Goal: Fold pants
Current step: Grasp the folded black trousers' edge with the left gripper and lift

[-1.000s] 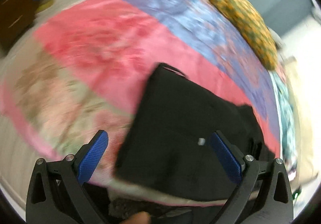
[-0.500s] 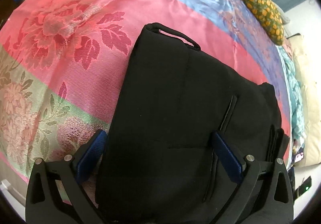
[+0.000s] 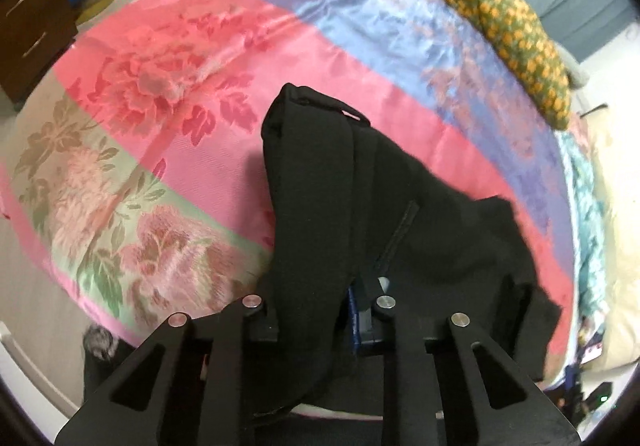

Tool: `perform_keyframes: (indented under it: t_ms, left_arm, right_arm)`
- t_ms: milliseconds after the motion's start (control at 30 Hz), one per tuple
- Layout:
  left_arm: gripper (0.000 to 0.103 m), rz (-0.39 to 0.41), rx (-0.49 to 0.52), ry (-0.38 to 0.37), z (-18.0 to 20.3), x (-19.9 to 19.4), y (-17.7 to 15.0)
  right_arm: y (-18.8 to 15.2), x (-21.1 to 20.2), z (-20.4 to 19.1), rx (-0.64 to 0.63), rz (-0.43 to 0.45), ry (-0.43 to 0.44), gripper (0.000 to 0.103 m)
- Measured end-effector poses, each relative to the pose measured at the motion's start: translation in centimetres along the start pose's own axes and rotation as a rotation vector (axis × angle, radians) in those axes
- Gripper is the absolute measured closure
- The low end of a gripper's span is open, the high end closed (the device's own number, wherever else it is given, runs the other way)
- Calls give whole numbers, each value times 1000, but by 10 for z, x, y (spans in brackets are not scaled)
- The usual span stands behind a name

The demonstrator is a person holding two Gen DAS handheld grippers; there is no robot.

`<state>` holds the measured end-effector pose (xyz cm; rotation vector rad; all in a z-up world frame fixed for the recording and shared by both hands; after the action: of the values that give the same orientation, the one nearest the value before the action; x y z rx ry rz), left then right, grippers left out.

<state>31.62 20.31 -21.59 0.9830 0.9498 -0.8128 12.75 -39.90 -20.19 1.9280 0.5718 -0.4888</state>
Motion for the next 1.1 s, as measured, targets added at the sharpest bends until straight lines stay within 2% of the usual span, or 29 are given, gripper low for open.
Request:
perform_keyframes:
  t_ms: [300, 400, 533, 633, 833, 1000, 1100]
  left_arm:
    - [86, 58, 44, -184, 64, -76, -15]
    - [86, 52, 64, -268, 105, -88, -26]
    - [86, 28, 121, -320, 161, -88, -43]
    - [86, -4, 167, -371, 204, -80, -58]
    - [87, -68, 211, -399, 274, -37, -94]
    - [85, -101, 259, -364, 303, 1, -122]
    - [75, -153, 325, -328, 318, 29, -138]
  right_arm:
    - [10, -15, 26, 105, 50, -10, 0]
    - [14, -22, 33, 127, 81, -20, 0]
    - [16, -25, 44, 166, 93, -28, 0]
    - [16, -26, 49, 174, 90, -50, 0]
    - [14, -30, 58, 185, 101, -87, 0]
    - [12, -30, 63, 192, 93, -106, 0]
    - [12, -27, 64, 193, 82, -105, 0]
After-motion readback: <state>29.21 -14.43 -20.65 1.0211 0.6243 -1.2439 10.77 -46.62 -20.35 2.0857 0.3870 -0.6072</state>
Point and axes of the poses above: each gripper's, at about its wrist camera, not at the fingertips, and x roughly the way its jaws point, z to its right, y to its top, the point moved 2 cm from there along x, roughly the way its jaws point, and after that the axes turned 8 degrees about y, right-handed, at the moved point
